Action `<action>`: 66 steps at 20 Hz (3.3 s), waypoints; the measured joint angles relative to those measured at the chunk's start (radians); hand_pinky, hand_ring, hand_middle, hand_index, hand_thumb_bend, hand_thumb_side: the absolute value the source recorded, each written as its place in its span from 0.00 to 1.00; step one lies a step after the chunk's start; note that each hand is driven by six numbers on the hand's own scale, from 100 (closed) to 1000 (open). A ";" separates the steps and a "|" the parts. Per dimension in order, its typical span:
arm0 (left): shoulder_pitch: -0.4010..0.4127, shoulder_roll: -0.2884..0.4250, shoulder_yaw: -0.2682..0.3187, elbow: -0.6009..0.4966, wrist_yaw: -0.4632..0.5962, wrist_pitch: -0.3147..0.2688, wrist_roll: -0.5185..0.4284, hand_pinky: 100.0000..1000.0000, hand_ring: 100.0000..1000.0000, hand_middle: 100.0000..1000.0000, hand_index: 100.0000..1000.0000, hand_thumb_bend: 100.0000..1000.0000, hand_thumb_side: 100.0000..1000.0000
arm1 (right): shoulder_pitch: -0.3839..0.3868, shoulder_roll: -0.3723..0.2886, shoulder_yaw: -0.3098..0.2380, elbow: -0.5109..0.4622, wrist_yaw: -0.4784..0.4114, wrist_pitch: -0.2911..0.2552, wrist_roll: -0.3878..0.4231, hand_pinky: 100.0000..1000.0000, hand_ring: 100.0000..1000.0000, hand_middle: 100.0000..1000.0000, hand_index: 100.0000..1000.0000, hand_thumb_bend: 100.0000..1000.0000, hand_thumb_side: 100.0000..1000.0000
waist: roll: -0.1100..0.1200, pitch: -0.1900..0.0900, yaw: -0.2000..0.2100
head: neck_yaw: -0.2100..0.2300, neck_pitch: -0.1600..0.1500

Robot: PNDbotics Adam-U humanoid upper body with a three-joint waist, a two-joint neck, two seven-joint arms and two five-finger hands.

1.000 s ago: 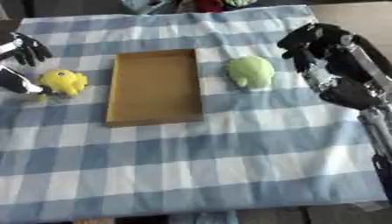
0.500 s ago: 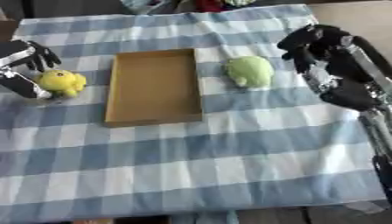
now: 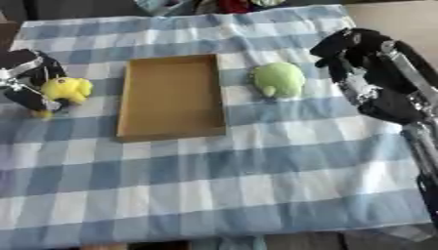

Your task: Pick up objects on the table and place them in the box.

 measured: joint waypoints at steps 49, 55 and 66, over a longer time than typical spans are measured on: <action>-0.080 -0.138 -0.218 -0.236 0.201 -0.038 -0.280 0.58 0.54 0.56 0.75 0.71 0.11 | -0.007 0.018 0.102 0.006 0.010 0.000 0.141 0.67 0.75 0.61 0.61 0.00 0.51 | 0.019 0.002 -0.048 | 0.013 0.000; -0.073 -0.112 -0.189 -0.303 0.241 -0.006 -0.235 0.57 0.51 0.54 0.73 0.75 0.14 | -0.014 0.008 0.100 0.006 0.010 -0.009 0.129 0.67 0.74 0.61 0.62 0.00 0.48 | 0.012 0.002 -0.035 | 0.007 0.000; 0.076 -0.024 -0.050 -0.562 0.433 0.133 -0.002 0.54 0.49 0.50 0.70 0.81 0.14 | -0.097 -0.144 0.103 0.026 0.010 -0.060 0.080 0.67 0.76 0.67 0.67 0.00 0.42 | 0.000 0.002 0.005 | -0.018 0.000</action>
